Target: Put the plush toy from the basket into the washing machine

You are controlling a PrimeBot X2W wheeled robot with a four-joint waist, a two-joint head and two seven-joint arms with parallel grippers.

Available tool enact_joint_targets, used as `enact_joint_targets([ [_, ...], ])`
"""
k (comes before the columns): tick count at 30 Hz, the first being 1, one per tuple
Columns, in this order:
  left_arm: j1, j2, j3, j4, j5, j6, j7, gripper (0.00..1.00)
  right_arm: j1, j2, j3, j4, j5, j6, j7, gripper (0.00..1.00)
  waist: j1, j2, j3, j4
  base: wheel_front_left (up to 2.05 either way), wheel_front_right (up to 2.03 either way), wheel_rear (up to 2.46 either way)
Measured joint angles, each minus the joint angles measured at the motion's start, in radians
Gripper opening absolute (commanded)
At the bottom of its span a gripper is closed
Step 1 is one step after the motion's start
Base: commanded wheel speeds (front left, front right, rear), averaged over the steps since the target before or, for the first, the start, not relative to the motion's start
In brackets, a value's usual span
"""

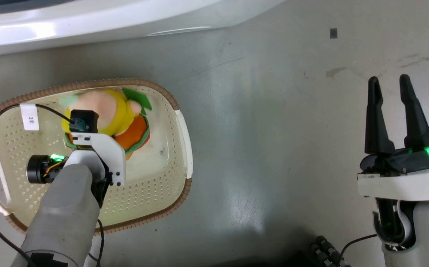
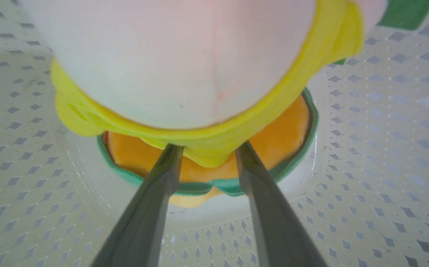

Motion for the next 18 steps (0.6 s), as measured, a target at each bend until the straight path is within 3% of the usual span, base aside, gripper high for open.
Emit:
enact_joint_targets([
  [7,-0.021,0.0,-0.016,0.07,-0.029,-0.002,0.002,0.0,-0.012,0.0,-0.002,0.018,0.019,0.0,-0.013,1.0,0.0,0.0,0.01,-0.006,0.0,0.0,0.0],
  [18,0.068,-0.038,-0.024,0.1,-0.068,-0.029,-0.068,0.0,0.016,0.0,-0.009,0.114,0.022,0.0,-0.02,1.0,-0.0001,0.0,-0.14,0.01,0.0,0.0,0.0],
])
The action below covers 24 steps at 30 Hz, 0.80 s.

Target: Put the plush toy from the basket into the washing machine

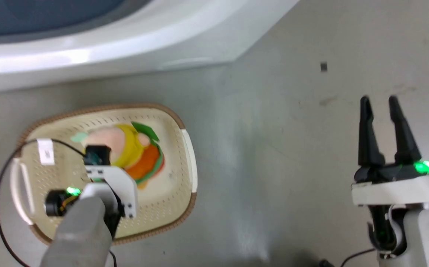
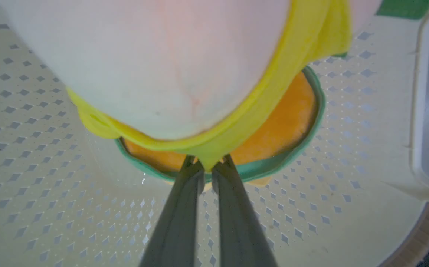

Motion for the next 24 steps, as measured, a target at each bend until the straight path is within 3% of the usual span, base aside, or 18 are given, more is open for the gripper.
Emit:
enact_joint_targets([
  [14,0.16,-0.073,-0.023,0.001,-0.036,-0.069,-0.164,0.0,0.123,0.0,-0.008,0.068,-0.034,0.0,0.0,1.0,-0.0001,0.0,-0.288,0.077,0.0,0.0,0.0],
  [24,0.257,-0.086,-0.044,-0.057,-0.034,-0.075,-0.198,0.0,0.201,0.0,-0.011,0.086,-0.041,0.0,0.0,1.0,-0.0002,0.0,-0.448,0.136,0.0,0.0,0.0],
])
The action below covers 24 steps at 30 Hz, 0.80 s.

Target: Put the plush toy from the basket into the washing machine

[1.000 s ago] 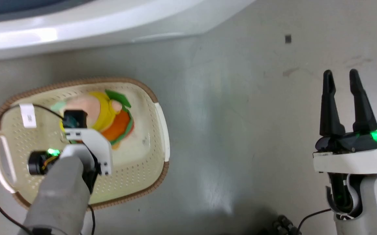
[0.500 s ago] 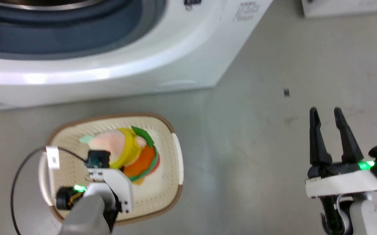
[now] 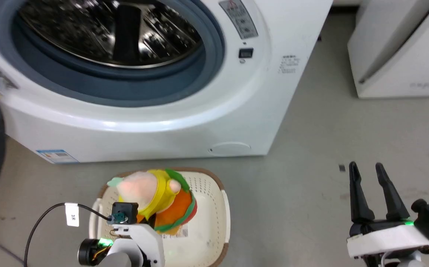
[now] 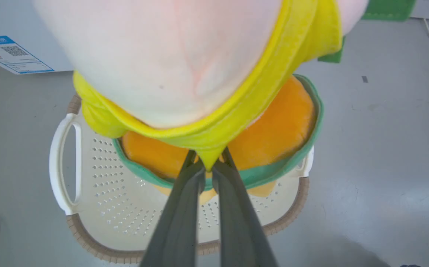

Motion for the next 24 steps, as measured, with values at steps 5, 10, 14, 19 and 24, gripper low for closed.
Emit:
enact_joint_targets([
  [5,0.047,0.005,0.027,-0.15,0.002,0.01,-0.007,0.0,0.033,0.0,0.001,0.003,0.0,0.0,0.0,1.0,-0.0001,0.0,-0.065,0.033,0.0,0.0,0.0],
  [10,0.089,0.023,0.052,-0.288,0.031,0.022,-0.007,0.0,0.046,0.0,0.005,0.006,0.0,0.0,0.0,1.0,-0.0001,0.0,-0.107,0.055,0.0,0.0,0.0],
  [14,0.107,0.031,0.08,-0.391,0.054,0.034,-0.007,0.0,0.058,0.0,0.01,0.006,0.0,0.0,0.0,1.0,0.0,0.0,-0.124,0.06,0.0,0.0,0.0],
  [19,0.11,0.031,0.119,-0.499,0.081,0.051,-0.007,0.0,0.059,0.0,0.019,0.006,0.0,0.0,0.0,1.0,0.0,0.0,-0.125,0.055,0.0,0.0,0.0],
  [24,0.106,0.033,0.172,-0.583,0.107,0.069,-0.007,0.0,0.057,0.0,0.028,-0.002,0.0,0.0,0.0,1.0,0.0,0.0,-0.107,0.039,0.0,0.0,0.0],
])
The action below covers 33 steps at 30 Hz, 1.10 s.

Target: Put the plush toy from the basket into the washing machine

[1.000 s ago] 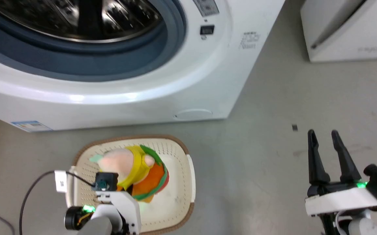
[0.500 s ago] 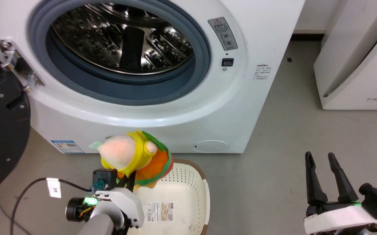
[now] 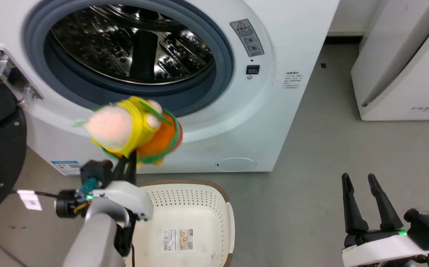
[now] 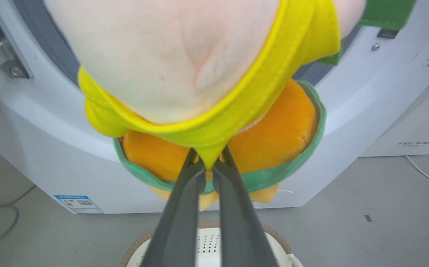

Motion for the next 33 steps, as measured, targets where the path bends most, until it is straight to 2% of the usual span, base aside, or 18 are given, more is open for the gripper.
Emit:
enact_joint_targets([
  [6,-0.066,0.005,0.071,-0.058,0.028,0.016,0.0,0.0,-0.025,0.0,0.003,-0.055,0.001,0.0,0.0,1.0,0.0,0.0,0.05,-0.026,0.0,0.0,0.0],
  [18,-0.23,0.048,0.148,-0.065,0.104,0.028,0.0,0.0,-0.135,0.0,0.006,-0.199,-0.013,0.0,0.0,1.0,0.0002,0.0,0.202,-0.094,0.0,0.0,0.0],
  [25,-0.381,0.095,0.185,-0.031,0.121,0.034,0.0,0.0,-0.183,0.0,0.02,-0.244,0.002,0.0,0.0,1.0,0.0003,0.0,0.297,-0.132,0.0,0.0,0.0],
  [30,-0.487,0.103,0.203,-0.007,0.129,0.044,0.0,0.0,-0.205,0.0,0.026,-0.251,0.011,0.0,0.0,1.0,0.0003,0.0,0.369,-0.154,0.0,0.0,0.0],
  [33,-0.554,0.132,0.221,0.031,0.129,0.047,0.0,0.0,-0.221,0.0,0.029,-0.254,0.012,0.0,0.0,1.0,0.0003,0.0,0.41,-0.169,0.0,0.0,0.0],
])
